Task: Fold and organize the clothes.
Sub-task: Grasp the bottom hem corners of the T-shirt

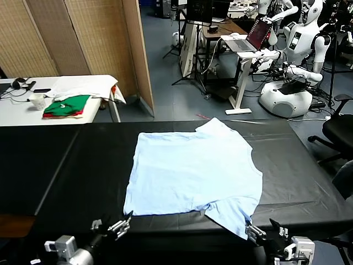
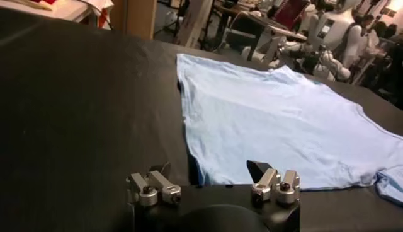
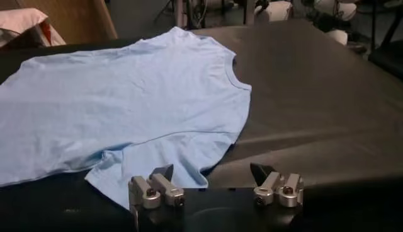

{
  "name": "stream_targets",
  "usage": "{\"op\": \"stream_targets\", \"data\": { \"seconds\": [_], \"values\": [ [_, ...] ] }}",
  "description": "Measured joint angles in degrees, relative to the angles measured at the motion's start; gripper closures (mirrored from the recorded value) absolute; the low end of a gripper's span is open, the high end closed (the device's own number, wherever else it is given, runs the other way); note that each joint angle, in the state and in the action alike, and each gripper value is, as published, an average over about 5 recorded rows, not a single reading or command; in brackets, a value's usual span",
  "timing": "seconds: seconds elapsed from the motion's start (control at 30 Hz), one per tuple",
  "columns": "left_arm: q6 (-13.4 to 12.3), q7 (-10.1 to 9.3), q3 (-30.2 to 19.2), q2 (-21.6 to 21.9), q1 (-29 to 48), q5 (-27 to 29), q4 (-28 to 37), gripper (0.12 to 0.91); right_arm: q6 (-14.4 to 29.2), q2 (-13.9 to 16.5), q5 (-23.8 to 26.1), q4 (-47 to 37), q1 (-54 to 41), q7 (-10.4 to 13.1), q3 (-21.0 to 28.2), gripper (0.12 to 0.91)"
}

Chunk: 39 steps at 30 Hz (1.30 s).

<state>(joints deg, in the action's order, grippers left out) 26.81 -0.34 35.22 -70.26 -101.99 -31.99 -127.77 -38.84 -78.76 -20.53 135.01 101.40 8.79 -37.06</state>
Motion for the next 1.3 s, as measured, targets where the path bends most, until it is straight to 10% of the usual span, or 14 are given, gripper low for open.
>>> {"op": "stream_targets", "data": {
  "seconds": [0.27, 0.7, 1.3],
  "values": [
    [-0.15, -0.39, -1.37, -0.91, 1.57, 1.89, 1.14, 0.151, 0.67, 0.01, 0.45, -2.41, -1.2, -0.38, 0.98, 0.196],
    [-0.44, -1.42, -1.97, -1.27, 1.83, 3.56, 2.38, 0.863, 1.48, -0.15, 0.48, -4.02, -1.0, -0.9, 1.89, 0.853],
    [-0.78, -3.4, 2.53, -0.86, -5.65, 5.79, -3.4, 0.884, -2.06, 0.84, 0.81, 3.16, 4.48, -0.57, 4.01, 0.885]
  ]
}}
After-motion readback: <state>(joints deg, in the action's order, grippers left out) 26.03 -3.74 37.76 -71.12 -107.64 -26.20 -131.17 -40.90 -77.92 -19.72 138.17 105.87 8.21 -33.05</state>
